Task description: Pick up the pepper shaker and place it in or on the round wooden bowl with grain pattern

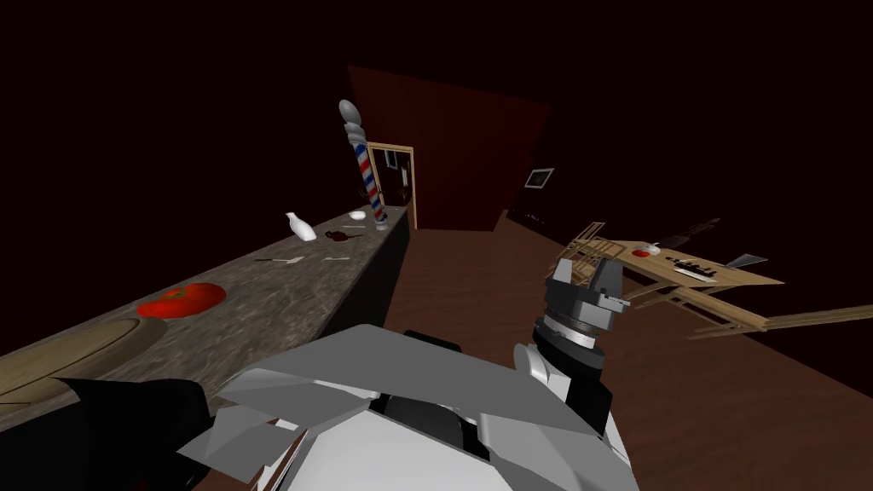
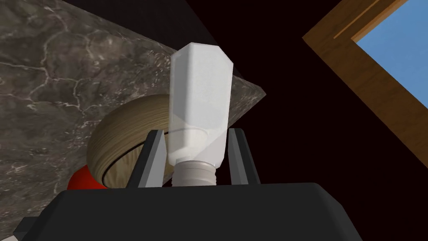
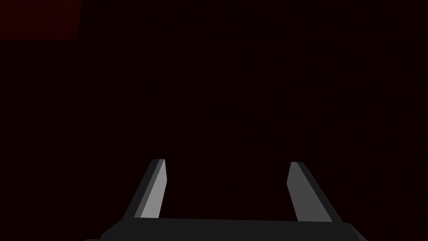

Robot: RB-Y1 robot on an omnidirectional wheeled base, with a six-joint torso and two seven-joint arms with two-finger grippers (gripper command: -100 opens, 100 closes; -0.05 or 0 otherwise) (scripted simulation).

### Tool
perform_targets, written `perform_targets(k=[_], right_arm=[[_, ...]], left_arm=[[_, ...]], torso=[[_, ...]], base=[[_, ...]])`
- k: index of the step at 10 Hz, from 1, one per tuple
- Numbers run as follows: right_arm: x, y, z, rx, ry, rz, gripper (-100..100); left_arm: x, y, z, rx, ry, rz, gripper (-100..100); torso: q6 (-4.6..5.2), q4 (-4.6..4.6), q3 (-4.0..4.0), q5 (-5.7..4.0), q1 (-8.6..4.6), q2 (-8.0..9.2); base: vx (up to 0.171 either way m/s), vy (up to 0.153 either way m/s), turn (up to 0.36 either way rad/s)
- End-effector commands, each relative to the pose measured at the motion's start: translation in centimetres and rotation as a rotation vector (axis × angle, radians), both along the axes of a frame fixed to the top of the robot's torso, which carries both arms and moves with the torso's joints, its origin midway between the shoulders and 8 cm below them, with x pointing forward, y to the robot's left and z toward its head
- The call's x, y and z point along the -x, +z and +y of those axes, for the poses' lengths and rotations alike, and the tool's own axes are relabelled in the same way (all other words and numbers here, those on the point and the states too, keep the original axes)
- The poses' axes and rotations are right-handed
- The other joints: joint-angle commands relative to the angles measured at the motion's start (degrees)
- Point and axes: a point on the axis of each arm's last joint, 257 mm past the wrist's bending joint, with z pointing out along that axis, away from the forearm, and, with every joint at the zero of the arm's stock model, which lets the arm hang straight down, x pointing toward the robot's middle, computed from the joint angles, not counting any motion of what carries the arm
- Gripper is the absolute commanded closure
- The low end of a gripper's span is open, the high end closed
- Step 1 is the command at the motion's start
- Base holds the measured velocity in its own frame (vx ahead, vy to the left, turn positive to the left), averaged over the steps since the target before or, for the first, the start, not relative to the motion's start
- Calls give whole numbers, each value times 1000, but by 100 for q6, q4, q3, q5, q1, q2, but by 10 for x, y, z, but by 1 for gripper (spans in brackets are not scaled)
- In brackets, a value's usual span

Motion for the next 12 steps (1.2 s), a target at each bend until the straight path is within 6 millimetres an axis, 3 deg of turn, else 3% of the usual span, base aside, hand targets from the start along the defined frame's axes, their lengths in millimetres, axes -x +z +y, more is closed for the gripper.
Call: perform_targets(k=[1,12], right_arm=[[0,0,0,0,0,0,0],[0,0,0,0,0,0,0]], left_arm=[[-6,4,2,2,25,-47,100],[-27,21,5,41,159,-271,100]], torso=[[0,0,0,0,0,0],[6,23,18,11,20,13]], base=[[-76,92,-132],[-54,81,-104]])
